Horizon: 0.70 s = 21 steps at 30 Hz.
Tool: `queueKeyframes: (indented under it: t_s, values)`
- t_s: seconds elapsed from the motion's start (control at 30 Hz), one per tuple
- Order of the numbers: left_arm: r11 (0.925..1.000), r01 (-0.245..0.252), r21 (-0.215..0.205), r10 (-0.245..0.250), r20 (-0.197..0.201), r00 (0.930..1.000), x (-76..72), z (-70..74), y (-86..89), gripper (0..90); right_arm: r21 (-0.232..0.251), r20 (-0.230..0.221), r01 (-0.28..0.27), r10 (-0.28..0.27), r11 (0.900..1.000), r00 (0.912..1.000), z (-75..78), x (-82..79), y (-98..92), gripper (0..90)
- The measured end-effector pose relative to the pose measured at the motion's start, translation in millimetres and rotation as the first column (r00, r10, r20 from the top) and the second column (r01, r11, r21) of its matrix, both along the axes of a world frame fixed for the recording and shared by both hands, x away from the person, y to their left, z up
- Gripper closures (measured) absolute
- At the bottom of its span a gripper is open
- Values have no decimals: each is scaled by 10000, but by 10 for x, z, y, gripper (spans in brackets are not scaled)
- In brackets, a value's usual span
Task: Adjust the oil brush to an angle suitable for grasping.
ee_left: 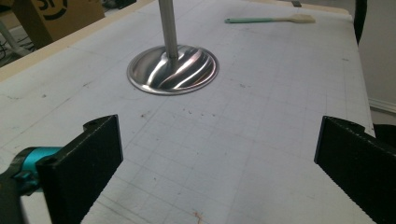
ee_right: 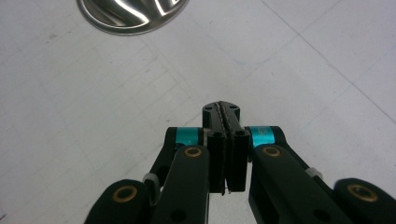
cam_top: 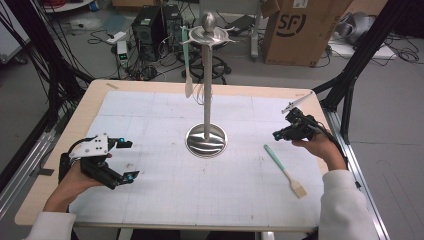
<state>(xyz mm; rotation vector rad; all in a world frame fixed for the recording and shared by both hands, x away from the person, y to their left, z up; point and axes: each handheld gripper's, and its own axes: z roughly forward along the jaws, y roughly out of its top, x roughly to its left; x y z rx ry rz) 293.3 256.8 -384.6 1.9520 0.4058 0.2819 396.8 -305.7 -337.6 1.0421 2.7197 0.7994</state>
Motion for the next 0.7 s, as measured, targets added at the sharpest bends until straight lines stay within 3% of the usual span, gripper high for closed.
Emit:
queueKeyframes:
  t_s: [0.33,0.7]
  values:
    - [10000,-42,7,42,-34,10000,-4,-2,8,17,-117,-532,635,-640,9979,9965,-329,84,-38,892]
    - [10000,-39,29,39,0,10000,-11,1,5,17,-515,-719,1050,-1085,9931,9915,-512,133,-48,892]
